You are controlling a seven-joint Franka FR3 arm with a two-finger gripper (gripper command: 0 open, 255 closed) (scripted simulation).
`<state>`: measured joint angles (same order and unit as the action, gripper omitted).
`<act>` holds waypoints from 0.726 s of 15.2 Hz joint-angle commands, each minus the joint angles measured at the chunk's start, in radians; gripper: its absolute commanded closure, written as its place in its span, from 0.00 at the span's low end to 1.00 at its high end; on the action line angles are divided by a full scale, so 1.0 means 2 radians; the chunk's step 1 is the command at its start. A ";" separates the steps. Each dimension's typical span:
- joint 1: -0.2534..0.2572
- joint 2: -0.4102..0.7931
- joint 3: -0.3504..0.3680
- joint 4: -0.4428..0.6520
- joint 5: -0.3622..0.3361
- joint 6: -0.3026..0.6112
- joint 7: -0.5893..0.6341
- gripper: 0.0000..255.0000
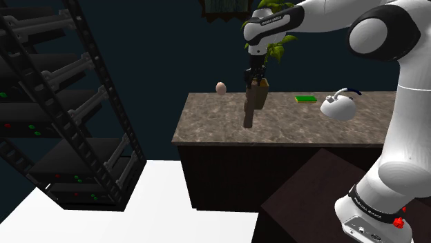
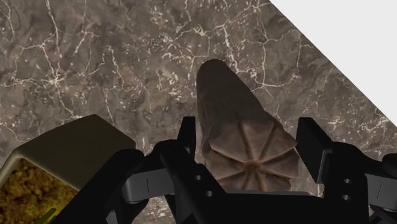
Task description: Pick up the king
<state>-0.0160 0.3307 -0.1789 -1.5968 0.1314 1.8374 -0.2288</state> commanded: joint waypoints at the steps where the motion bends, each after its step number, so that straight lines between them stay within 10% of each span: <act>1: 0.000 0.000 0.000 -0.001 0.000 0.000 0.000 1.00; 11: -0.001 -0.007 -0.001 0.056 -0.003 -0.064 0.006 1.00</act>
<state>-0.0192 0.3153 -0.1816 -1.5006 0.1258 1.7244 -0.2200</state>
